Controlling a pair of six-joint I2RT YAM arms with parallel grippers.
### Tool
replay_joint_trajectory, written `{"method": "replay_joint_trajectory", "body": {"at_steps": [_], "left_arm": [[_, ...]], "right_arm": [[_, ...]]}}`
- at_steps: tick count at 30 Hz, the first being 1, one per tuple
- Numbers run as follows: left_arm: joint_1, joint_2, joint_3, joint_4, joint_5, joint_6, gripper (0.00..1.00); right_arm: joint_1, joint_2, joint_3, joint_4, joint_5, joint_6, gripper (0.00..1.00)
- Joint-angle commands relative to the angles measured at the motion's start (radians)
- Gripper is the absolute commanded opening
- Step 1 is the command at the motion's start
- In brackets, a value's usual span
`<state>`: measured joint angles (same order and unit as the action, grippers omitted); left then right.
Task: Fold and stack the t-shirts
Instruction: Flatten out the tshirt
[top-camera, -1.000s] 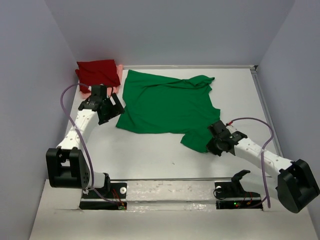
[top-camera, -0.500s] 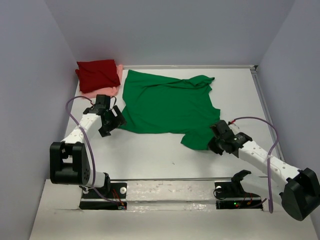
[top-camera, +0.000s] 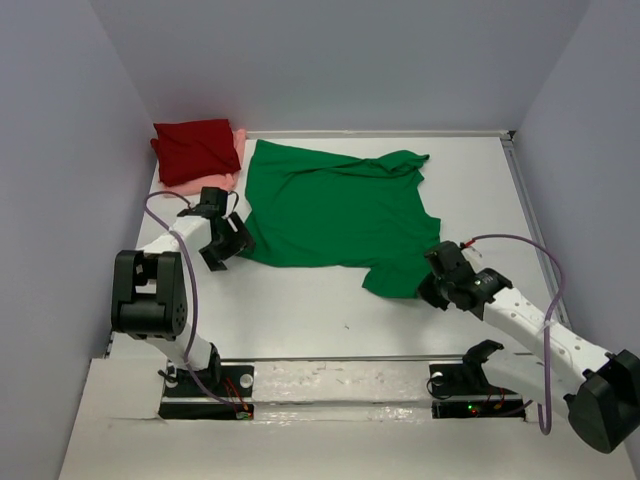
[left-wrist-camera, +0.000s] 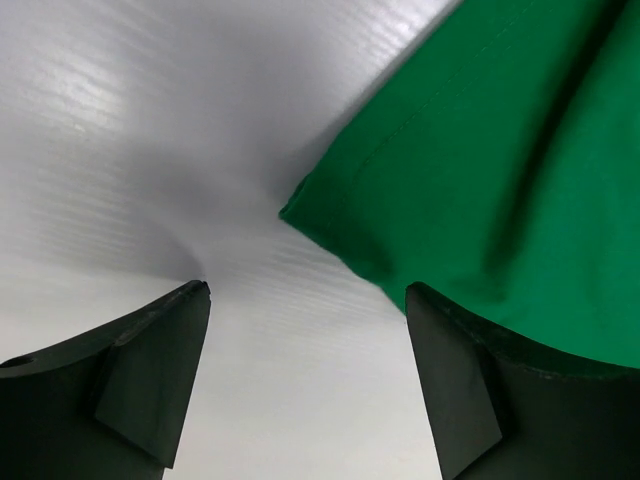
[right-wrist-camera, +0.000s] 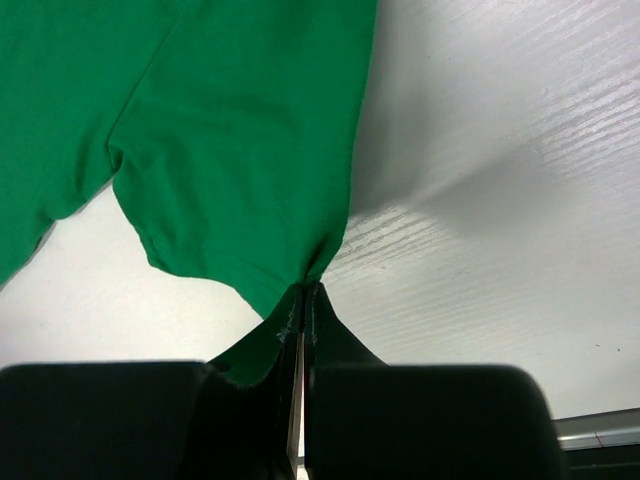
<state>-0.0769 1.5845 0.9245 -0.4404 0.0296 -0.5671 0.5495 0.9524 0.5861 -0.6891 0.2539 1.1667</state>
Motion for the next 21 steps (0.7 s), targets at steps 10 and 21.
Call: {"method": "replay_joint_trajectory", "body": {"at_steps": [10,21], "left_arm": [[0.019,0.072,0.086,0.029,-0.019,-0.007,0.86],[0.052,0.124,0.134,0.04,-0.007,-0.004,0.54]], "right_arm": [[0.007,-0.024,0.034,-0.029,0.019,-0.013,0.0],[0.007,-0.046,0.029,-0.027,0.01,-0.007,0.0]]}}
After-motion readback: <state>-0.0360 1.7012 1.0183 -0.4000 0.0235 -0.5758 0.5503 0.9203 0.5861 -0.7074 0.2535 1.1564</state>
